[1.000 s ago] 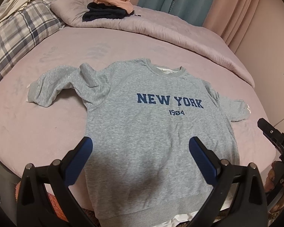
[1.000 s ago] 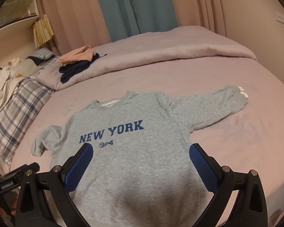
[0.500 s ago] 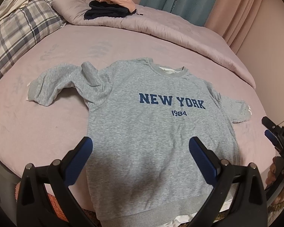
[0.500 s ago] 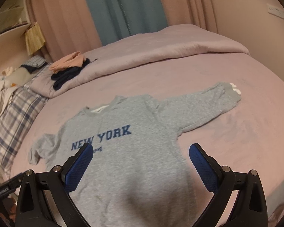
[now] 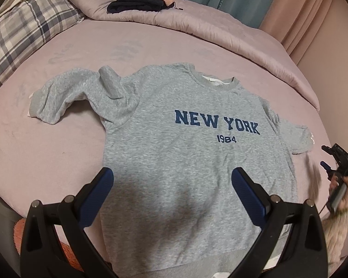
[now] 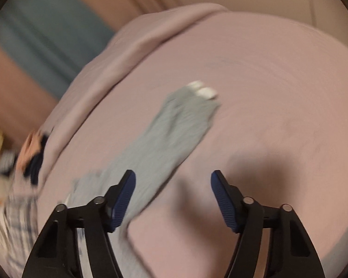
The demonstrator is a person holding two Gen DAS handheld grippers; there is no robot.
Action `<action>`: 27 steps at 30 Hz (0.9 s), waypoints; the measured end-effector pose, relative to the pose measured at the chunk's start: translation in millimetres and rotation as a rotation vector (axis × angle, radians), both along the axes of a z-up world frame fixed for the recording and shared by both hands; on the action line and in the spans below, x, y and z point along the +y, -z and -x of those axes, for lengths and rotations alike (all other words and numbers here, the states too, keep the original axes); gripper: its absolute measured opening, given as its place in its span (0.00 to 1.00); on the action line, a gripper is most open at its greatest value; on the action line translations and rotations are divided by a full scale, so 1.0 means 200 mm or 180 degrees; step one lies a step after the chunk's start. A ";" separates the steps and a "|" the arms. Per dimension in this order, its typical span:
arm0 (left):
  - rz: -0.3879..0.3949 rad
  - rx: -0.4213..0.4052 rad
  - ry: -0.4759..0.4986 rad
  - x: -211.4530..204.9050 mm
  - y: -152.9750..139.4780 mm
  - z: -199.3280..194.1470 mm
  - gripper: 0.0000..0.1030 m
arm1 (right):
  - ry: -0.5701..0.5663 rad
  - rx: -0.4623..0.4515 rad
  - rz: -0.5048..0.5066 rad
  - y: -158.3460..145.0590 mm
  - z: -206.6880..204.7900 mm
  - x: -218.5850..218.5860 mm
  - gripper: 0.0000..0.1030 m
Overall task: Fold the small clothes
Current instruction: 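Reach the right tool to a sleeve cuff and grasp it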
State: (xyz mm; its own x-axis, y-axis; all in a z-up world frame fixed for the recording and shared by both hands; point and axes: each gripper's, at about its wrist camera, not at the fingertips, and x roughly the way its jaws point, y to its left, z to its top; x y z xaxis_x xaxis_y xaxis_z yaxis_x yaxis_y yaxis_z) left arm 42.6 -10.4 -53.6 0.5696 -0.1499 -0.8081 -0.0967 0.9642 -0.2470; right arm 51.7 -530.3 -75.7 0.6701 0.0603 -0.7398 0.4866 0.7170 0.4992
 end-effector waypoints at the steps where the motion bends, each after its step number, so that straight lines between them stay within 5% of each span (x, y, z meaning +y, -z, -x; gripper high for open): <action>1: -0.0004 0.0010 -0.0007 0.00 0.00 0.00 0.98 | 0.0102 0.0038 -0.0052 0.04 -0.04 -0.06 0.62; 5: -0.0030 0.0047 -0.0025 0.00 0.01 -0.02 0.98 | 0.0322 0.0219 -0.0144 0.16 -0.17 -0.17 0.54; 11: -0.0048 0.0086 -0.0122 0.05 0.02 -0.03 0.98 | 0.0387 0.0059 -0.0595 0.28 -0.29 -0.23 0.43; 13: -0.0047 0.0082 -0.0157 0.06 0.02 -0.03 0.98 | 0.0376 0.0027 -0.0601 0.28 -0.32 -0.22 0.25; 16: -0.0021 0.0062 -0.0193 0.08 0.01 -0.02 0.98 | 0.0350 0.0034 -0.0542 0.29 -0.36 -0.25 0.19; 22: 0.0012 0.0008 -0.0251 0.10 -0.02 -0.02 0.98 | 0.0344 -0.0309 -0.0399 0.13 -0.29 -0.28 0.13; 27: 0.0044 -0.0048 -0.0279 0.11 -0.04 -0.02 0.98 | 0.0119 -0.0627 0.0024 -0.17 -0.28 -0.17 0.13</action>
State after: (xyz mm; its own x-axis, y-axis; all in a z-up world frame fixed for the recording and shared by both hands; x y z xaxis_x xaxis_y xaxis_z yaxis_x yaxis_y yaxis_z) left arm 47.2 12.1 -45.3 0.5932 -0.1099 -0.7975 -0.1768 0.9487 -0.2622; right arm 107.3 -563.5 -42.3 0.8037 0.0278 -0.5944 0.4062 0.7044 0.5821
